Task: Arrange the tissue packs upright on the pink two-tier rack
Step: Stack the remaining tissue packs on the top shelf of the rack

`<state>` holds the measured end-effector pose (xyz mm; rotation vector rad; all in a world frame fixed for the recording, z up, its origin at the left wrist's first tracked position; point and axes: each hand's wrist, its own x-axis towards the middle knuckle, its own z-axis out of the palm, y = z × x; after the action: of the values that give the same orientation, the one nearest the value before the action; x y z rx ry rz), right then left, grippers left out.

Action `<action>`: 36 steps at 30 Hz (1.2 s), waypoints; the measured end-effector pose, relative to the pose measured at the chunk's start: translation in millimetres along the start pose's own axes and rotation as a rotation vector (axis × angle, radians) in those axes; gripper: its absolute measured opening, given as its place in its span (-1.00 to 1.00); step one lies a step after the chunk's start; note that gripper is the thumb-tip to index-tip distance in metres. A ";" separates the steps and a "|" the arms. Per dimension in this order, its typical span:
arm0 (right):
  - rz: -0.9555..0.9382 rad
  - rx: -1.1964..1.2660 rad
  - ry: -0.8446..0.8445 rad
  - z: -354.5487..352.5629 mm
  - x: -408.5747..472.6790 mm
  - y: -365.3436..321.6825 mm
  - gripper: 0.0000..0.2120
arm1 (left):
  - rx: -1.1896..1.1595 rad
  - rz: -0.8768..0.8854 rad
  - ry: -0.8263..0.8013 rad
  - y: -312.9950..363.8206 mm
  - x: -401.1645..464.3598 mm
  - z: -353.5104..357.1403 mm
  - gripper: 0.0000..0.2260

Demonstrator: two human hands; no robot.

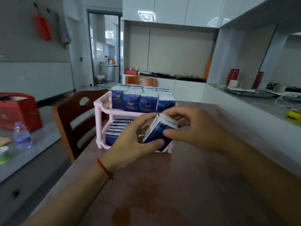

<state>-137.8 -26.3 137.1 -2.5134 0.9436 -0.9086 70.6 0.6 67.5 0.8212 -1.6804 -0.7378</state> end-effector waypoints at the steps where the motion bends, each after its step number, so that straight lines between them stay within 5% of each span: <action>1: -0.022 0.025 0.004 1.8 11.7 -8.5 -0.62 | 0.064 0.058 0.090 2.4 -3.6 -11.8 -0.52; 4: -0.078 0.056 0.034 6.5 54.8 -34.7 -0.62 | 0.330 0.259 0.563 -7.5 -15.4 -52.4 -0.74; 7: -0.126 -0.001 0.053 10.7 99.6 -56.2 -0.62 | 0.477 0.150 0.902 -39.8 -19.5 -80.3 -0.74; 13: -0.051 -0.102 -0.038 33.1 173.0 -64.9 -0.62 | 0.560 -0.103 0.724 -83.1 -19.4 -82.2 -0.49; 23: 0.024 -0.235 -0.195 54.3 206.7 -42.8 -0.68 | 0.486 -0.158 0.635 -78.5 -17.7 -73.5 -0.33; 36: -0.088 -0.677 -0.116 76.1 194.7 -33.5 -0.52 | 0.518 -0.170 0.627 -80.1 -17.6 -72.6 -0.27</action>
<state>41.7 -128.2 184.4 -3.1400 1.2748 -0.5037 156.8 -35.5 10.3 1.4021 -1.2372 -0.1048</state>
